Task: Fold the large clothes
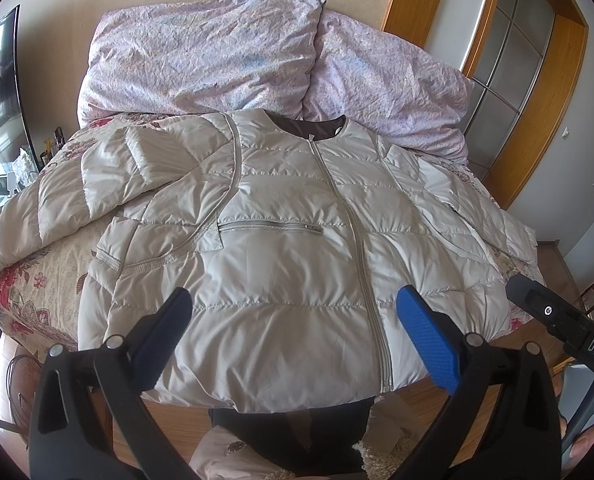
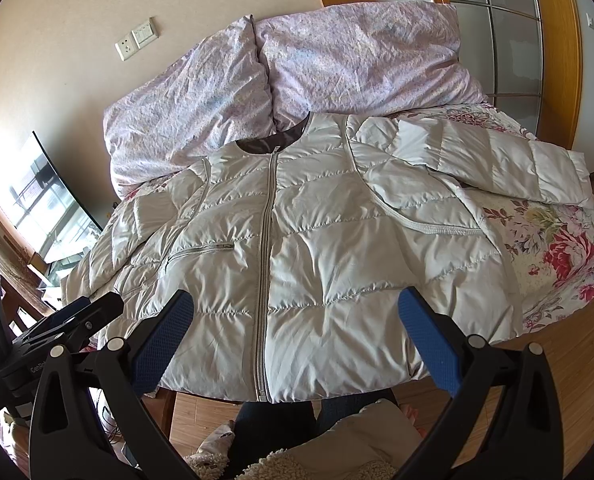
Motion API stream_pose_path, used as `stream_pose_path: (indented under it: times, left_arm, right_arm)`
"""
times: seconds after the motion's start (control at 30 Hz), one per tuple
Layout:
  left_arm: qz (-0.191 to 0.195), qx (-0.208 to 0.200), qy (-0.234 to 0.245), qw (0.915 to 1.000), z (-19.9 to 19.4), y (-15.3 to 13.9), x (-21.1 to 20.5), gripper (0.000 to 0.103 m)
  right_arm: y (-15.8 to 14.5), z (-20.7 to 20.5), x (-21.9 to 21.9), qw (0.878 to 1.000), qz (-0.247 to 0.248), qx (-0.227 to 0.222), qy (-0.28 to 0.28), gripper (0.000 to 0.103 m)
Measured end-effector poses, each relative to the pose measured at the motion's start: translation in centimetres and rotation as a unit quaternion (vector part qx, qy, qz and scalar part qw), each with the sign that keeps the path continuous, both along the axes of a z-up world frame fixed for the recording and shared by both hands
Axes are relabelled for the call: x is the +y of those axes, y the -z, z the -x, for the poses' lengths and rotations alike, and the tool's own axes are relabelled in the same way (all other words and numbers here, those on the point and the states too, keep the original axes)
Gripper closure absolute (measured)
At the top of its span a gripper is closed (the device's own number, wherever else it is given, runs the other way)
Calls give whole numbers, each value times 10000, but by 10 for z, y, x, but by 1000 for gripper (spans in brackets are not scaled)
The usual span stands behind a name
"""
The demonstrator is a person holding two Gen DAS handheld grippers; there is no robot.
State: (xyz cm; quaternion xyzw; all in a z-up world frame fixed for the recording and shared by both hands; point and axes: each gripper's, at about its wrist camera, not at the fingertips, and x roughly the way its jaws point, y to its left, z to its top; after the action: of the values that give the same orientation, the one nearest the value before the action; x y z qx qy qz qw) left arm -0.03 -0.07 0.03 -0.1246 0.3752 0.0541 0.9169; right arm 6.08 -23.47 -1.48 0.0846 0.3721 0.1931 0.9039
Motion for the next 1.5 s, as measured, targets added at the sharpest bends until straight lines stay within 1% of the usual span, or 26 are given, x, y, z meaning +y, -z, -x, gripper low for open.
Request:
stream_pose_path:
  times: [0.47,0.53,0.63,0.67,1.33,1.5]
  left_arm:
    - [-5,-5,-1,10000,3,2,1,2]
    - [2,0,0,10000,1,7,5,2]
    - [-5,-4,0,10000,2,8,6,2]
    - [-2,-1,1,10000,2,8,6,2]
    - [-9,-7,-2,10000,2,8,6,2]
    - [-8,0,-7,10000,2,4,5,2]
  right_arm:
    - [0,1,-1,10000,-4,0,-1,1]
    - [0,1,-1,10000,-7,7,-3,1]
    - [-2,1,-1,10000,-10,7,-1,1]
    - [3,2,-1,10000,-12,8,-1,1]
    - [0,0,-2,10000,-16,6,0,1]
    - [-1,-1,0,10000,-21,13,8,1]
